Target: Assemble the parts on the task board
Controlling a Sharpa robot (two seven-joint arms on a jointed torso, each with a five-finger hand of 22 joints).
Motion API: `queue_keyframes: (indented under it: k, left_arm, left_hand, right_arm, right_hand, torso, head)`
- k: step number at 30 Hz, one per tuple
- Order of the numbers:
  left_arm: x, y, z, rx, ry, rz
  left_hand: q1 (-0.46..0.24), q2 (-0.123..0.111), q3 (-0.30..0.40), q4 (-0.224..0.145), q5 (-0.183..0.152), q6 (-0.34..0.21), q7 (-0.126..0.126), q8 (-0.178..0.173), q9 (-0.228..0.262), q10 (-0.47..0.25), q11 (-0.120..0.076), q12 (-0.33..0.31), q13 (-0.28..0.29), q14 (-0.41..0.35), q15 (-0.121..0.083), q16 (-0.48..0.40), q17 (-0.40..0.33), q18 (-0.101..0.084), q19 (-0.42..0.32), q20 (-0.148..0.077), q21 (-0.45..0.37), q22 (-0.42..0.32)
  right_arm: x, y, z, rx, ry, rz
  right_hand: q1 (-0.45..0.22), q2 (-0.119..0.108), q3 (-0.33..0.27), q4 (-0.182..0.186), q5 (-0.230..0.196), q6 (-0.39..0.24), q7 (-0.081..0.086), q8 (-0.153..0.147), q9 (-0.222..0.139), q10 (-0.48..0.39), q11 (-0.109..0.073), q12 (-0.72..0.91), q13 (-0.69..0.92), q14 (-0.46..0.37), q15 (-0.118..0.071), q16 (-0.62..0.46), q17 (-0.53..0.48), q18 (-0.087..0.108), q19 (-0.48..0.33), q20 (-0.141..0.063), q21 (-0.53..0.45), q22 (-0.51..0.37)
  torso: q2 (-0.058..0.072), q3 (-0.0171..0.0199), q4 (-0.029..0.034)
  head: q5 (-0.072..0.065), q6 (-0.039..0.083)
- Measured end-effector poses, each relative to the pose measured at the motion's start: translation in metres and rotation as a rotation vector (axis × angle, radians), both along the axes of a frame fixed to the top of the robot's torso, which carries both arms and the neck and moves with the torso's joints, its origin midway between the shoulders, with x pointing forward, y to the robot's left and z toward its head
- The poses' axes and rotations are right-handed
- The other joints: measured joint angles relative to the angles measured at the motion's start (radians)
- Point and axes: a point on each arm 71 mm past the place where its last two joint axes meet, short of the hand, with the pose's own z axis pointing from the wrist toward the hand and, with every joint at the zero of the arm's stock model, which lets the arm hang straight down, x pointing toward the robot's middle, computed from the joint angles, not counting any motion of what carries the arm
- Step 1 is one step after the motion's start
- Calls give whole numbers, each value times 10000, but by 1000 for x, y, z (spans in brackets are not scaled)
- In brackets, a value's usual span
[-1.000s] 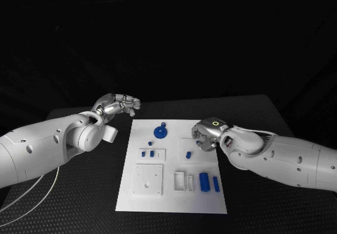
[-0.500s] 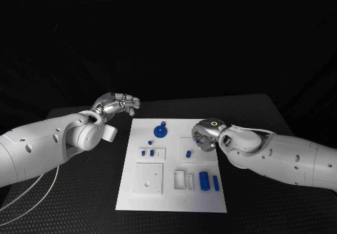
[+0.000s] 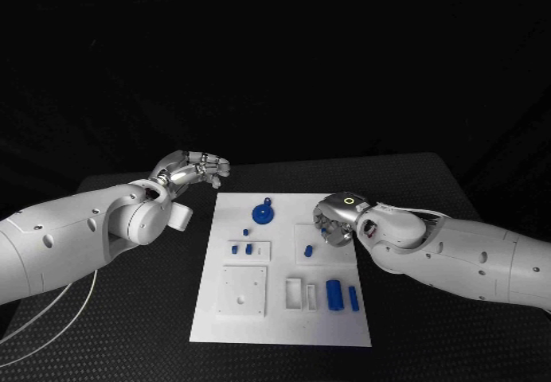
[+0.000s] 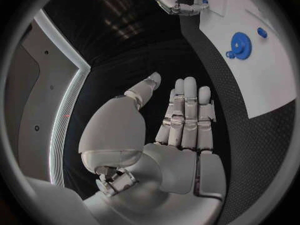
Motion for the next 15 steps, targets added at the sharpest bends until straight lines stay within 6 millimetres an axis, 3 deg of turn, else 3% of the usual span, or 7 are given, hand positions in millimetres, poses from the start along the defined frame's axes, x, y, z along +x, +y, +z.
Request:
queue_keyframes:
  k: [5, 15]
  left_arm:
    - [0, 0, 0, 2, 3, 5]
    - [0, 1, 0, 8, 7, 20]
  left_hand:
    - [0, 0, 0, 0, 0, 0, 0, 0, 0, 0, 0, 0, 0, 0, 0, 0, 10, 0, 0, 0, 0, -1]
    - [0, 0, 0, 0, 0, 0, 0, 0, 0, 0, 0, 0, 0, 0, 0, 0, 10, 0, -2, -2, 0, 8]
  right_arm:
    - [0, 1, -1, -156, -80, 71]
    - [-1, 3, -1, -446, -306, 214]
  right_hand:
    - [104, 104, 0, 0, 0, 93, -44, 60, 58, 126, -54, 53, 102, 87, -17, 66, 70, 0, 55, -55, 60, 0]
    - [239, 53, 0, 0, -1, 301, -155, 118, 188, 318, -176, 202, 313, 272, -125, 270, 230, 0, 269, -126, 220, -1]
  torso:
    - [-3, -1, 0]
    - [-5, -1, 2]
  head:
    - [-28, -12]
    - [-43, -48]
